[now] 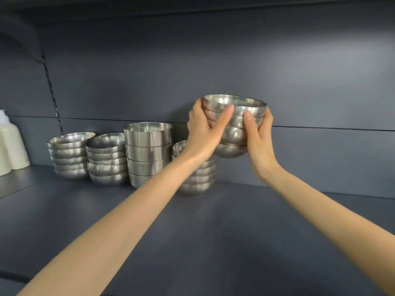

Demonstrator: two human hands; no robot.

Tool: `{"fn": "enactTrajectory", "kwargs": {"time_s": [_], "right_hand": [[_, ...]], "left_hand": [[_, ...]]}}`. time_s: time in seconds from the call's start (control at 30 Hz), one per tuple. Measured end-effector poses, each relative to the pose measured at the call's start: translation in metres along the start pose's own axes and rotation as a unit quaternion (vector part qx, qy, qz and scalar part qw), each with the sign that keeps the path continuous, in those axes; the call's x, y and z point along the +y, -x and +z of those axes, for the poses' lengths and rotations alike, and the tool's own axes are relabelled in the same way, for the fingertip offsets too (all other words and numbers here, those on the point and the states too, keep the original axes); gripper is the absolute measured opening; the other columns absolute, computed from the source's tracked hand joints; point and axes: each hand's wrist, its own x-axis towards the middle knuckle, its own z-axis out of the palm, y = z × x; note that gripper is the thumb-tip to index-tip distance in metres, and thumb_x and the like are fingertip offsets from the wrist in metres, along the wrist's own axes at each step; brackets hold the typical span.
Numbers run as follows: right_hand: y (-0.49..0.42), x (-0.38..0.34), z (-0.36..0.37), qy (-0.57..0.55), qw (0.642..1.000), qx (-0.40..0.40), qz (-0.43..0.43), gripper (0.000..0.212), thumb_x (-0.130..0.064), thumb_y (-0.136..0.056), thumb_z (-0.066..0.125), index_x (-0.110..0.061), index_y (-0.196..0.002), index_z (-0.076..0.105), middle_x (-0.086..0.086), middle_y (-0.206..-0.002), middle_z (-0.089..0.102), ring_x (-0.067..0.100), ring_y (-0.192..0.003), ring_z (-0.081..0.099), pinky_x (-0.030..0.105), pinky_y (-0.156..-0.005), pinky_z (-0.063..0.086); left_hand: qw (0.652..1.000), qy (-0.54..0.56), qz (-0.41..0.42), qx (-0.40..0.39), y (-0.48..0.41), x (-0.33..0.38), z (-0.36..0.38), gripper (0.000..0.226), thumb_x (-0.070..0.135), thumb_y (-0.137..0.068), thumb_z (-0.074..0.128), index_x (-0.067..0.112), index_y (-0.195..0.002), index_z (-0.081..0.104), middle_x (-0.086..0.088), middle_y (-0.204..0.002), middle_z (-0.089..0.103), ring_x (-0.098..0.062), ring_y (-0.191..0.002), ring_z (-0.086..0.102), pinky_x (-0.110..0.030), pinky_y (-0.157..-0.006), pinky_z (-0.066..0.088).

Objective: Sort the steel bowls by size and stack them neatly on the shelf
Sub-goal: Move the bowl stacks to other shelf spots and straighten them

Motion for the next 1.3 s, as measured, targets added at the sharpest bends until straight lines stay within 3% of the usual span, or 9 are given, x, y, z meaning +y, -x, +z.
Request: {"fn": "enactTrajectory", "kwargs": {"time_s": [0.13, 0.27, 0.43, 0.53, 0.63, 0.83, 1.0, 1.17, 1.3], "right_hand": [[-0.031, 0.002, 0.031, -0.018, 1.000, -0.014, 0.009, 0.034, -0.036, -0.097, 0.049, -0.034, -0.125, 0.029, -0.003, -0.132, 0.052, -0.003, -0.108, 0.057, 0.006, -0.075, 0.046], [-0.036, 0.027, 0.050, -0.023, 0.999, -0.027, 0.020, 0.040, -0.040, -0.095, 0.053, -0.036, -0.128, 0.031, -0.006, -0.134, 0.051, 0.002, -0.117, 0.055, 0.015, -0.091, 0.047], [-0.035, 0.051, 0.055, -0.014, 0.998, -0.042, 0.038, 0.057, -0.041, -0.094, 0.054, -0.025, -0.143, 0.029, -0.007, -0.136, 0.051, 0.003, -0.120, 0.053, 0.017, -0.096, 0.046], [-0.035, 0.058, 0.054, 0.001, 0.997, -0.049, 0.053, 0.061, -0.042, -0.094, 0.054, -0.025, -0.145, 0.026, -0.008, -0.138, 0.049, 0.001, -0.122, 0.051, 0.019, -0.100, 0.044], [-0.034, 0.066, 0.053, 0.021, 0.996, -0.051, 0.075, 0.081, -0.060, -0.084, 0.056, -0.027, -0.148, 0.020, -0.009, -0.144, 0.043, 0.004, -0.129, 0.045, 0.028, -0.108, 0.039], [-0.032, 0.067, 0.052, 0.046, 0.994, -0.055, 0.078, 0.099, -0.076, -0.071, 0.057, -0.034, -0.149, 0.014, -0.010, -0.150, 0.035, 0.007, -0.137, 0.037, 0.040, -0.114, 0.033], [-0.028, 0.065, 0.053, 0.051, 0.993, -0.058, 0.091, 0.101, -0.073, -0.072, 0.057, -0.035, -0.151, 0.008, -0.010, -0.153, 0.030, 0.006, -0.138, 0.034, 0.038, -0.115, 0.032], [-0.021, 0.056, 0.055, 0.050, 0.988, -0.069, 0.130, 0.107, -0.075, -0.071, 0.057, -0.032, -0.152, 0.001, -0.008, -0.154, 0.029, 0.008, -0.139, 0.033, 0.038, -0.116, 0.030], [-0.017, 0.040, 0.045, 0.080, 0.984, -0.079, 0.140, 0.093, -0.054, -0.088, 0.054, -0.020, -0.153, -0.004, -0.003, -0.158, 0.017, 0.010, -0.143, 0.024, 0.027, -0.116, 0.021]], "left_hand": [[0.999, -0.008, -0.024, 0.024, -0.030, -0.001, -0.023, 0.103, 0.082, -0.059, 0.050, 0.026, -0.143, 0.032, 0.004, -0.137, 0.046, -0.015, -0.127, 0.046, -0.041, -0.110, 0.037], [0.998, -0.028, -0.044, 0.040, -0.027, -0.023, -0.035, 0.096, 0.079, -0.064, 0.048, 0.024, -0.142, 0.034, 0.002, -0.134, 0.046, -0.012, -0.121, 0.049, -0.041, -0.107, 0.041], [0.997, -0.051, -0.026, 0.058, -0.017, -0.045, -0.036, 0.067, 0.053, -0.091, 0.053, 0.018, -0.144, 0.033, -0.003, -0.127, 0.048, -0.006, -0.117, 0.043, -0.022, -0.103, 0.032], [0.995, -0.075, -0.018, 0.067, -0.013, -0.055, -0.032, 0.074, 0.044, -0.095, 0.051, 0.012, -0.151, 0.016, -0.010, -0.131, 0.043, 0.015, -0.112, 0.036, 0.001, -0.096, 0.022], [0.993, -0.088, -0.016, 0.072, -0.011, -0.062, -0.028, 0.076, 0.039, -0.097, 0.049, 0.008, -0.153, 0.008, -0.011, -0.131, 0.039, 0.005, -0.110, 0.033, 0.011, -0.087, 0.014], [0.990, -0.122, 0.011, 0.068, -0.007, -0.060, -0.030, 0.068, 0.031, -0.101, 0.045, 0.004, -0.152, 0.009, -0.008, -0.133, 0.032, 0.002, -0.111, 0.035, 0.006, -0.097, 0.014], [0.990, -0.127, 0.010, 0.053, -0.003, -0.059, -0.033, 0.066, 0.033, -0.101, 0.043, 0.005, -0.152, 0.011, -0.013, -0.146, 0.025, -0.020, -0.137, 0.028, -0.031, -0.118, 0.019], [0.987, -0.160, -0.010, 0.014, 0.002, -0.043, -0.044, 0.066, 0.032, -0.103, 0.038, 0.004, -0.153, 0.005, -0.007, -0.157, 0.010, -0.014, -0.145, 0.012, -0.013, -0.110, 0.006], [0.970, -0.241, 0.004, -0.024, 0.013, -0.035, -0.066, 0.066, 0.038, -0.103, 0.032, 0.009, -0.154, 0.003, -0.007, -0.160, 0.008, -0.019, -0.147, 0.008, -0.022, -0.113, 0.007]]}}
